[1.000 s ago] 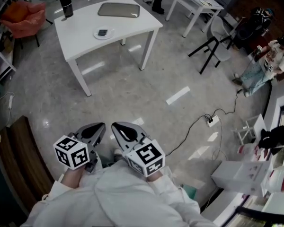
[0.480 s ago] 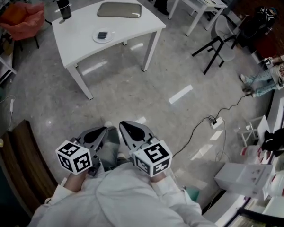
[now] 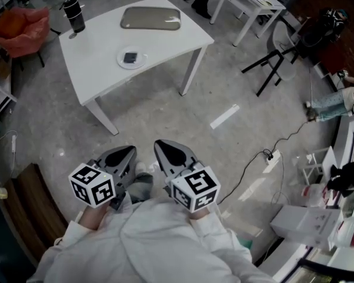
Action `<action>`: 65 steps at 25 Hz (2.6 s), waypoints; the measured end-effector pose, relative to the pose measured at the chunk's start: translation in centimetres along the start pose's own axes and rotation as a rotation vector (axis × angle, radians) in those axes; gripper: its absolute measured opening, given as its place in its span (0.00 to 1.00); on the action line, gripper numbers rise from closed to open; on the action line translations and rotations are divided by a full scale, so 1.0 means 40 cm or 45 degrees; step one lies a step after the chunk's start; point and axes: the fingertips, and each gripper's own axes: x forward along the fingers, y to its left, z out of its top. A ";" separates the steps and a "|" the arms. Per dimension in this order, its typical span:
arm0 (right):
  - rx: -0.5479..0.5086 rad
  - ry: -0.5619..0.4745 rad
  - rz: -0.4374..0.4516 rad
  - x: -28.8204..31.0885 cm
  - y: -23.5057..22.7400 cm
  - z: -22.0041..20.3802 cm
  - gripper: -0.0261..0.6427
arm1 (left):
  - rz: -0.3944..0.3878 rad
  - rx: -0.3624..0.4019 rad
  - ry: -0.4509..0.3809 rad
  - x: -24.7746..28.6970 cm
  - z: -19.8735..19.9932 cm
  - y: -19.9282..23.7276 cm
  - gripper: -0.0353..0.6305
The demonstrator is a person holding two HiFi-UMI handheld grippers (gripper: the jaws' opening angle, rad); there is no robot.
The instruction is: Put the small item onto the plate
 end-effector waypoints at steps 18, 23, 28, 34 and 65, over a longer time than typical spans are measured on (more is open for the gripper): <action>0.047 -0.014 -0.123 0.334 -0.101 0.115 0.06 | -0.092 0.012 0.059 0.107 0.210 0.290 0.07; 0.065 -0.019 -0.107 0.359 -0.117 0.115 0.06 | -0.090 -0.011 0.091 0.137 0.208 0.330 0.07; 0.070 -0.037 -0.144 0.389 -0.177 0.138 0.06 | -0.090 -0.001 0.102 0.179 0.237 0.361 0.07; 0.076 -0.027 -0.134 0.458 -0.244 0.170 0.06 | -0.078 -0.008 0.103 0.240 0.289 0.411 0.07; 0.021 0.096 0.016 0.872 -0.734 0.406 0.06 | 0.052 -0.052 0.026 0.709 0.665 0.696 0.07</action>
